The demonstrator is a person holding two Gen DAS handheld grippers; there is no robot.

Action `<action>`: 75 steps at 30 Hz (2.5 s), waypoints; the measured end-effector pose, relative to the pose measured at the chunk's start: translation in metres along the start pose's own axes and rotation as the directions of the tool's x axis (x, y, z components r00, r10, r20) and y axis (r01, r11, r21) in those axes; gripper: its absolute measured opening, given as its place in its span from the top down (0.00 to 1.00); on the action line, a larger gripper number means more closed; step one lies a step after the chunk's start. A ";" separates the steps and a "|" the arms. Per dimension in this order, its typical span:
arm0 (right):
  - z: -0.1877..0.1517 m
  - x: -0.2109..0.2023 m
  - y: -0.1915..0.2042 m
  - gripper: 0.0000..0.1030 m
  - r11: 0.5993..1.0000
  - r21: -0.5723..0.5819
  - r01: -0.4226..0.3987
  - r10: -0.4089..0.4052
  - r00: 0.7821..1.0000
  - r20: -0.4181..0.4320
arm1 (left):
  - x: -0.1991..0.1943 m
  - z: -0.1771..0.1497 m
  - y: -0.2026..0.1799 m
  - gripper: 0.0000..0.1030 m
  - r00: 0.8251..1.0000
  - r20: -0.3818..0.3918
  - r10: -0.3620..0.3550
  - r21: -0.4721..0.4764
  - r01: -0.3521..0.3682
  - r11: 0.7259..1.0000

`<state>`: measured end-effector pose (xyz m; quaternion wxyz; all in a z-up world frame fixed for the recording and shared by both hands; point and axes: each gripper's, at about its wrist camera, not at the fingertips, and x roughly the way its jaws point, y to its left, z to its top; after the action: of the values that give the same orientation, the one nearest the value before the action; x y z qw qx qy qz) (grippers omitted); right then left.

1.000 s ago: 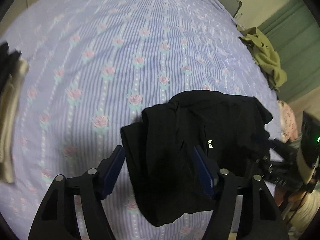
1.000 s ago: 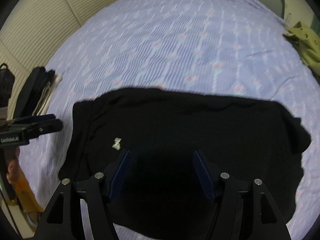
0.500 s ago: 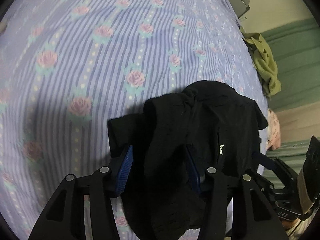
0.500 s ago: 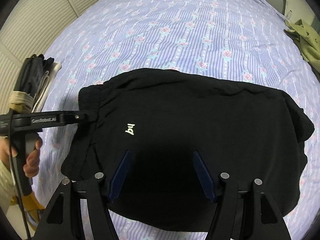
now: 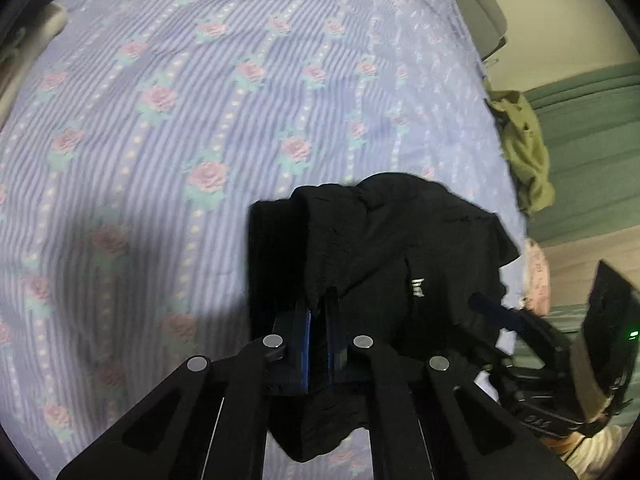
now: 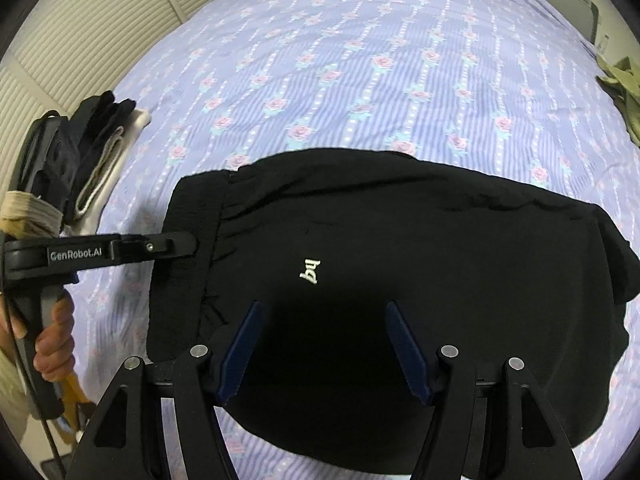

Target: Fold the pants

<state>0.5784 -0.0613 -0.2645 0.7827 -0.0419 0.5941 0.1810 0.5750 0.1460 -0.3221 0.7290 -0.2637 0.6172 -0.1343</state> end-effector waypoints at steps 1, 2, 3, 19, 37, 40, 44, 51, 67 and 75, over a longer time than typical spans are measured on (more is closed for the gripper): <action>0.000 0.000 0.001 0.37 1.000 -0.004 -0.001 0.001 1.000 -0.001 | 0.002 0.000 0.002 0.93 1.000 -0.004 0.005 -0.003 -0.005 1.000; 0.000 0.000 0.002 0.37 1.000 -0.009 -0.005 0.005 1.000 -0.002 | 0.004 0.000 0.003 0.93 1.000 -0.003 0.015 -0.004 -0.015 1.000; 0.000 0.001 0.003 0.37 1.000 -0.011 -0.006 0.006 1.000 -0.003 | 0.006 0.001 0.004 0.93 1.000 0.000 0.019 -0.002 -0.019 1.000; -0.029 -0.071 -0.075 0.37 0.987 0.135 0.087 -0.108 0.981 0.164 | -0.057 -0.024 -0.078 0.44 0.931 0.195 0.308 0.178 -0.342 0.922; -0.051 -0.090 -0.315 0.47 0.956 0.231 0.183 -0.233 0.949 0.213 | 0.101 -0.070 -0.291 0.40 0.972 0.118 0.202 0.440 -0.234 0.867; -0.037 -0.068 -0.336 0.52 0.964 0.222 0.145 -0.190 0.962 0.194 | 0.118 -0.070 -0.300 0.40 0.969 0.123 0.215 0.416 -0.247 0.875; -0.025 -0.043 -0.357 0.57 0.968 0.228 0.101 -0.141 0.976 0.168 | 0.136 -0.064 -0.307 0.40 0.957 0.125 0.261 0.390 -0.289 0.874; -0.008 -0.010 -0.375 0.94 0.978 0.201 0.056 -0.075 0.994 0.084 | 0.139 -0.063 -0.312 0.40 0.952 0.121 0.281 0.367 -0.306 0.879; -0.067 -0.109 -0.381 0.38 0.919 0.357 0.165 -0.252 0.944 0.213 | 0.125 -0.091 -0.317 0.40 0.936 0.141 0.322 0.472 -0.349 0.809; -0.185 -0.104 -0.365 0.40 0.865 0.491 0.106 -0.174 0.980 0.094 | 0.136 -0.137 -0.311 0.40 0.927 0.079 0.367 0.512 -0.354 0.783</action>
<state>0.5070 -0.4775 -0.2748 0.8177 0.1240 0.5614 -0.0281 0.5095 -0.2111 -0.2774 0.7770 0.0666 0.6060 -0.1566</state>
